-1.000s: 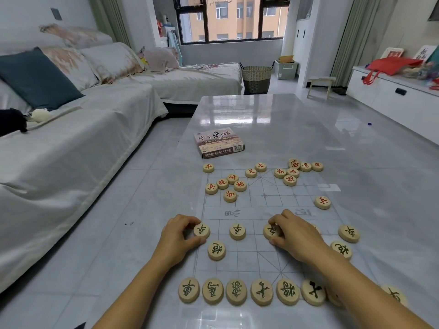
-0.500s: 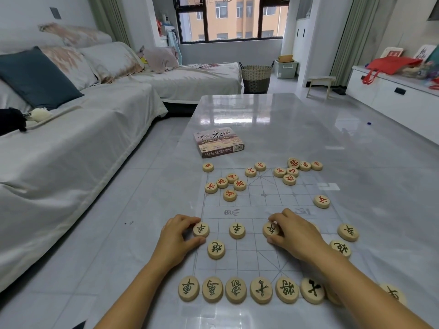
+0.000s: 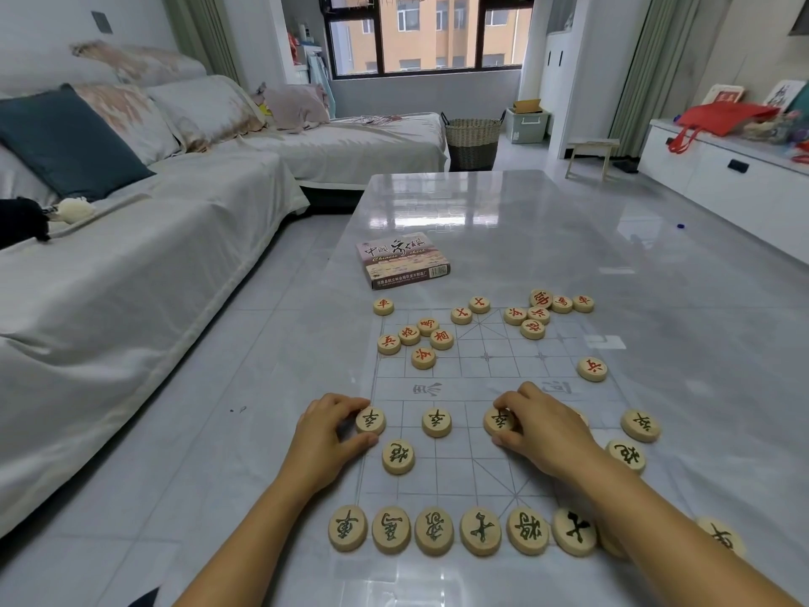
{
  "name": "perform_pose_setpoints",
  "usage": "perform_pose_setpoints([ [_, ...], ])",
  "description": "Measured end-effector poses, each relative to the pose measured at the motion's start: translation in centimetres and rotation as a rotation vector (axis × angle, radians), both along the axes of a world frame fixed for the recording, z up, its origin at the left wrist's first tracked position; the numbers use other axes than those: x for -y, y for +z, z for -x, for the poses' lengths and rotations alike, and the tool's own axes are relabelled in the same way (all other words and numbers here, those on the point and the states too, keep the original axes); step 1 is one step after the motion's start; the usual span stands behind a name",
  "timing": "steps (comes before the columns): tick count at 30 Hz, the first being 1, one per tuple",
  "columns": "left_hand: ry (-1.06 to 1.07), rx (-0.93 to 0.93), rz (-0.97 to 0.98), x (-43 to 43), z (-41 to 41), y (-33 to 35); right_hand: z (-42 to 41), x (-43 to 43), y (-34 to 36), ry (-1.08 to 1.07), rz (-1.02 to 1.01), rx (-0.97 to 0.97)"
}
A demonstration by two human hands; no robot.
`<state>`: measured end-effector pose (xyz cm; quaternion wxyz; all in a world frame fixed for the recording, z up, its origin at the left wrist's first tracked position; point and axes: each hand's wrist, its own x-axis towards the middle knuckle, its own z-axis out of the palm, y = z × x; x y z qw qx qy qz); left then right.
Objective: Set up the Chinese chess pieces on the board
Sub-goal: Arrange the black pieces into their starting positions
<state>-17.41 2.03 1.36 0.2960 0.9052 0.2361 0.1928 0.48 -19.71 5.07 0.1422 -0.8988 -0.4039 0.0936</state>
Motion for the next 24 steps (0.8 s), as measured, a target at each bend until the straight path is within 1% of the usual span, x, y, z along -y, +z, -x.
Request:
perform_pose_setpoints([
  [18,0.012,0.008,0.006,0.22,0.2,0.13,0.02,-0.07,0.05,0.015,0.034,0.006],
  [24,0.016,-0.007,0.034,0.37,0.31,0.48,-0.51,0.02,0.25,0.051,0.037,-0.047],
])
